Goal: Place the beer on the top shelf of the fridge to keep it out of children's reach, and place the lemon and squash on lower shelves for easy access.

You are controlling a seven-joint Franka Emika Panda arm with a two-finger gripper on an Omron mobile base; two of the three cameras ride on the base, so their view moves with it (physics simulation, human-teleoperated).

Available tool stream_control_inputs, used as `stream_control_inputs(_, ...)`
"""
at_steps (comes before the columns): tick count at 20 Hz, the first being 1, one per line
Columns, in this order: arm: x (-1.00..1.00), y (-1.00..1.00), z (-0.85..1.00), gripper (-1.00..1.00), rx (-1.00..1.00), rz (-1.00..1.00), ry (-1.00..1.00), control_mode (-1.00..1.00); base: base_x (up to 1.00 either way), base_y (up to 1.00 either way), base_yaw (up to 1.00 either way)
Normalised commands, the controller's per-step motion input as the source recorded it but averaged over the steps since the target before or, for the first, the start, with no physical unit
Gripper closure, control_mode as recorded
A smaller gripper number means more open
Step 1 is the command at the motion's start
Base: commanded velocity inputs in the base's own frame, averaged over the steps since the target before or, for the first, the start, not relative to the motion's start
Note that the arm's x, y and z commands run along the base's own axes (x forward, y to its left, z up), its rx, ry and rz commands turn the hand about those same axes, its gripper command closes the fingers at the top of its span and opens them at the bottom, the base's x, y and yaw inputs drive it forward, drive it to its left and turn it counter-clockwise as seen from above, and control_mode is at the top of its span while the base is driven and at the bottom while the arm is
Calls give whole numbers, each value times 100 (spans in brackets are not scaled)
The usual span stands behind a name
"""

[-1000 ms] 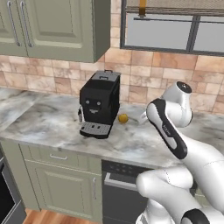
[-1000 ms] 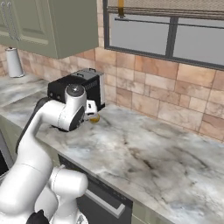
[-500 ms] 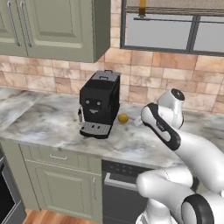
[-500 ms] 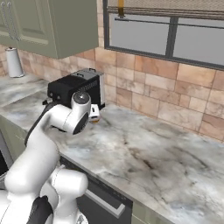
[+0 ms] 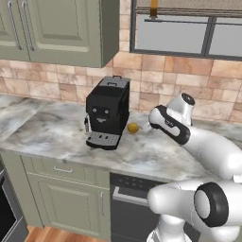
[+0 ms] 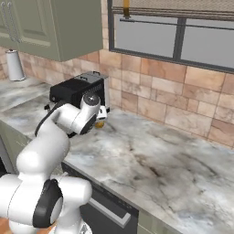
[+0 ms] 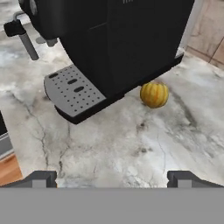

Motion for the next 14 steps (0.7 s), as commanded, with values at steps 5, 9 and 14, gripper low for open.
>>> stream_control_inputs(5,16,0,-13,-100,2,6,0,-100,0,0,0)
stream_control_inputs(9,10,0,-25,-100,4,9,-6,-100,0,0,0)
stream_control_inputs(14,11,0,-17,-100,4,10,-5,-100,0,0,0)
